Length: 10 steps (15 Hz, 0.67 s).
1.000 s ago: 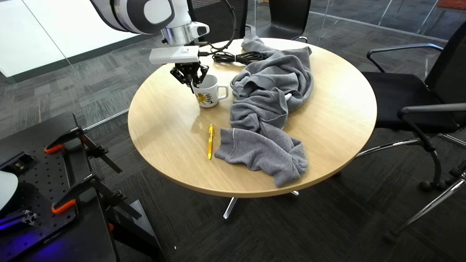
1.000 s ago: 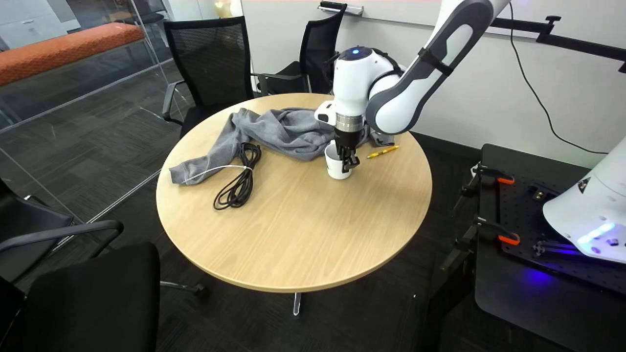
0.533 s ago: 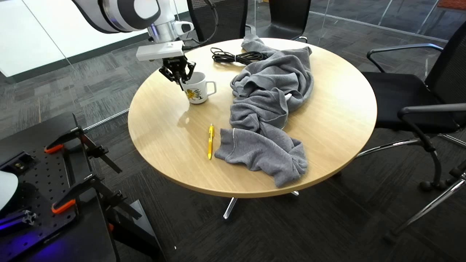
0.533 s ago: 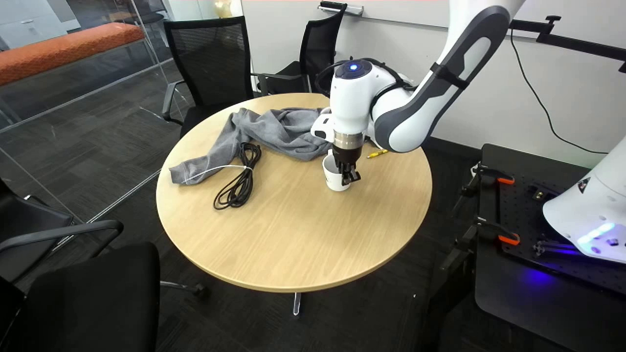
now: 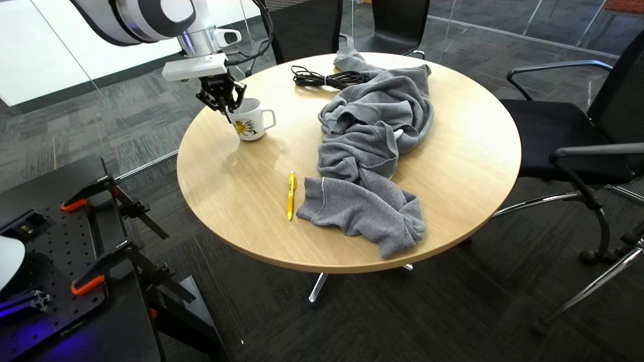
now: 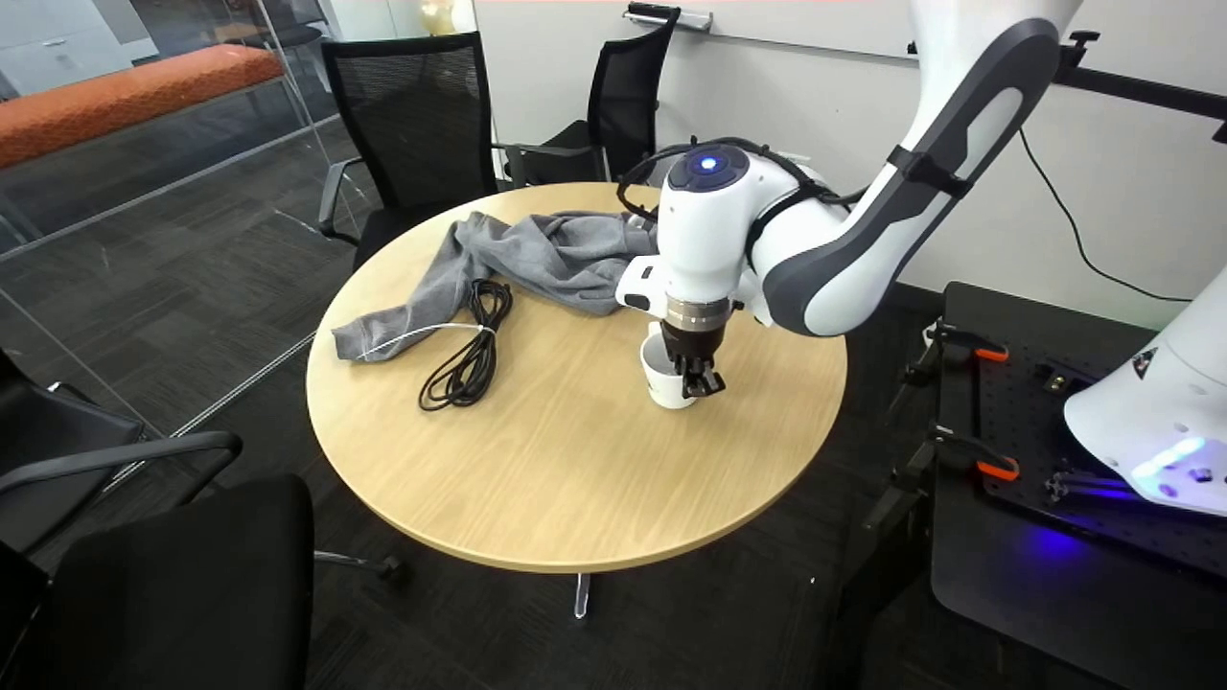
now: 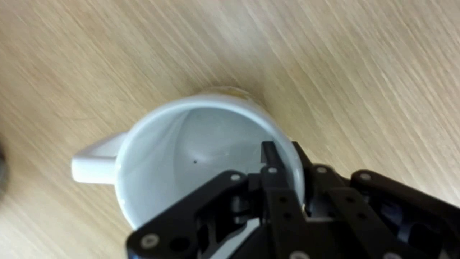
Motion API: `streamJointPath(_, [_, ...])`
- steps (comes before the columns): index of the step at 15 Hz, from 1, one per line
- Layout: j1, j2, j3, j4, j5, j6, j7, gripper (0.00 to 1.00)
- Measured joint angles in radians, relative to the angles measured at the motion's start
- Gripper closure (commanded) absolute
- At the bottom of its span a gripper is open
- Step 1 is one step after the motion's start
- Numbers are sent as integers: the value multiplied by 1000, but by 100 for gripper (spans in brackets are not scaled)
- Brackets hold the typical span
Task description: Move the white mug forward, place the yellow pen inside the white mug
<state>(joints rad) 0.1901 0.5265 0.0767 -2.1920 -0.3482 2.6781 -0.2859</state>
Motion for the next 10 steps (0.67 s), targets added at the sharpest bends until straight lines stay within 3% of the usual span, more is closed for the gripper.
streamJointPath(10, [50, -51, -11, -73, -80, 39, 98, 97])
